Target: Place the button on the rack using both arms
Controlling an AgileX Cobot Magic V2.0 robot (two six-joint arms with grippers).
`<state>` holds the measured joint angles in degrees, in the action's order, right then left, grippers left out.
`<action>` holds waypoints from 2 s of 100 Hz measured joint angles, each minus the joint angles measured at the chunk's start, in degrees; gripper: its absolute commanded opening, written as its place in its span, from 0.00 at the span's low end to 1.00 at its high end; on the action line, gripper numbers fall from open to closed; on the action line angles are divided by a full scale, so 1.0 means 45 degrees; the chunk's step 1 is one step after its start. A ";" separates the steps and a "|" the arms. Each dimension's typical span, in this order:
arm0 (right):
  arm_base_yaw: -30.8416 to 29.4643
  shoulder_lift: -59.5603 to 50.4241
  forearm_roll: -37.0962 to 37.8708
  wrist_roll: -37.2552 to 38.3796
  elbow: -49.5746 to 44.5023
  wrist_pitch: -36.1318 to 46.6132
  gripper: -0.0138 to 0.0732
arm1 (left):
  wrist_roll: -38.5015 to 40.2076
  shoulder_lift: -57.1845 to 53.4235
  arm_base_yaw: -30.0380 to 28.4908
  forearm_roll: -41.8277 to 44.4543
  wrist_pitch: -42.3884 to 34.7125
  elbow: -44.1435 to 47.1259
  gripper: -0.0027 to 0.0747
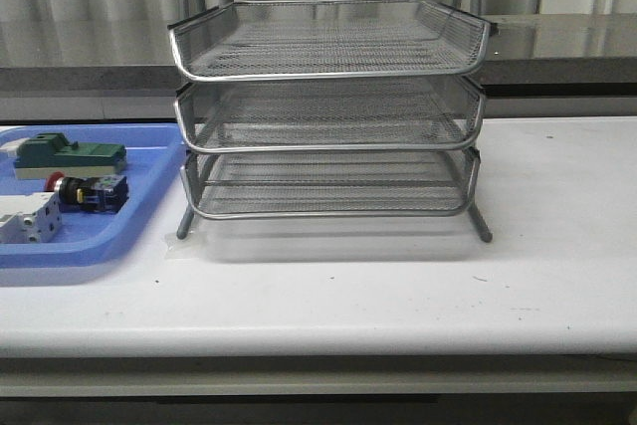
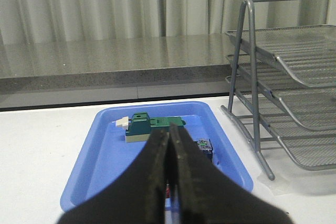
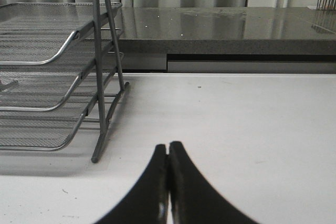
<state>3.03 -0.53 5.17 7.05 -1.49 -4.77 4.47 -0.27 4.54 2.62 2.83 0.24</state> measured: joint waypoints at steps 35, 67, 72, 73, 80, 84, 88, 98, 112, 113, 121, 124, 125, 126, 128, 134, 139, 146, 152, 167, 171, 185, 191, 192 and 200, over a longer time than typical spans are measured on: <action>0.0000 0.0000 0.0000 0.0000 0.0000 0.0000 0.08 | 0.0000 0.0000 0.0000 0.0000 0.0000 0.0000 0.01; 0.0000 0.0000 0.0000 0.0000 0.0000 0.0000 0.08 | 0.0000 0.0000 0.0000 0.0000 0.0000 0.0000 0.01; 0.0000 0.0000 0.0000 0.0000 0.0000 0.0000 0.08 | 0.0000 0.0000 0.0000 0.0000 0.0000 0.0000 0.01; 0.0000 0.0000 0.0000 0.0000 0.0000 0.0024 0.08 | 0.0000 0.0000 0.0000 0.0000 0.0000 0.0000 0.01; 0.0000 0.0000 0.0000 0.0000 0.0000 0.0132 0.08 | 0.0000 0.0000 0.0000 0.0000 0.0000 0.0000 0.01; 0.0000 0.0000 0.0000 0.0000 0.0000 0.0325 0.08 | 0.0000 0.0000 0.0000 0.0000 0.0000 0.0000 0.01; 0.0000 0.0000 0.0000 0.0000 0.0000 0.0530 0.08 | 0.0000 0.0000 0.0000 0.0000 0.0000 0.0000 0.01; 0.0000 0.0000 0.0000 0.0000 0.0000 0.1059 0.08 | 0.0000 0.0000 0.0000 0.0000 0.0000 0.0000 0.01; 0.0000 0.0000 -0.0054 0.0000 0.0211 0.1059 0.08 | 0.0000 0.0000 0.0000 0.0000 0.0000 0.0000 0.01; 0.0000 0.0000 -0.0051 0.0000 0.0254 0.0987 0.08 | 0.0000 0.0000 0.0000 0.0000 0.0000 0.0000 0.01; 0.0000 0.0000 -0.0051 0.0000 0.0936 0.0551 0.08 | 0.0000 0.0000 0.0000 0.0000 0.0000 0.0000 0.01; 0.0000 0.0000 -0.0051 0.0000 0.1205 0.0368 0.08 | 0.0000 0.0000 0.0000 0.0000 0.0000 0.0000 0.01; 0.0000 0.0000 -0.0051 0.0000 0.1274 0.0319 0.08 | 0.0000 0.0000 0.0000 0.0000 0.0000 0.0000 0.01; 0.0000 0.0000 -0.0051 0.0000 0.1415 0.0218 0.08 | 0.0000 0.0000 0.0000 0.0000 0.0000 0.0000 0.01; 0.0000 0.0000 -0.0051 0.0000 0.1633 0.0040 0.08 | 0.0000 0.0000 0.0000 0.0000 0.0000 0.0000 0.01; 0.0000 0.0140 -0.0060 0.0000 0.2233 -0.0470 0.08 | 0.0000 0.0000 0.0000 0.0000 0.0000 0.0000 0.01; 0.0000 0.0428 -0.0080 0.0000 0.2770 -0.0979 0.08 | 0.0000 0.0000 0.0000 0.0000 0.0000 0.0000 0.01; 0.0000 0.1079 -0.0189 0.0000 0.3569 -0.1841 0.08 | 0.0000 0.0000 0.0000 0.0000 0.0000 0.0000 0.01; 0.0000 0.1735 -0.0408 0.0000 0.4316 -0.2703 0.08 | 0.0000 0.0000 0.0000 0.0000 0.0000 0.0000 0.01; 0.0000 0.3911 -0.1267 0.0000 0.6039 -0.4802 0.08 | 0.0000 0.0000 0.0000 0.0000 0.0000 0.0000 0.01; 0.0000 0.4564 -0.1508 0.0000 0.6516 -0.5381 0.08 | 0.0000 0.0000 0.0000 0.0000 0.0000 0.0000 0.01; 0.0000 0.6754 -0.2549 0.0000 0.7900 -0.7115 0.08 | 0.0000 0.0000 0.0000 0.0000 0.0000 0.0000 0.01; 0.0000 0.7569 -0.2985 0.0000 0.8304 -0.7558 0.08 | 0.0000 0.0000 0.0000 0.0000 0.0000 0.0000 0.01; 0.0000 0.7765 -0.3020 0.0000 0.8382 -0.7583 0.08 | 0.0000 0.0000 0.0000 0.0000 0.0000 0.0000 0.01; 0.0000 0.8738 -0.3481 0.0000 0.8662 -0.7625 0.08 | 0.0000 0.0000 0.0000 0.0000 0.0000 0.0000 0.01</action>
<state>3.03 38.79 -10.50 7.05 37.49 -39.08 4.47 -0.27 4.54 2.62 2.83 0.24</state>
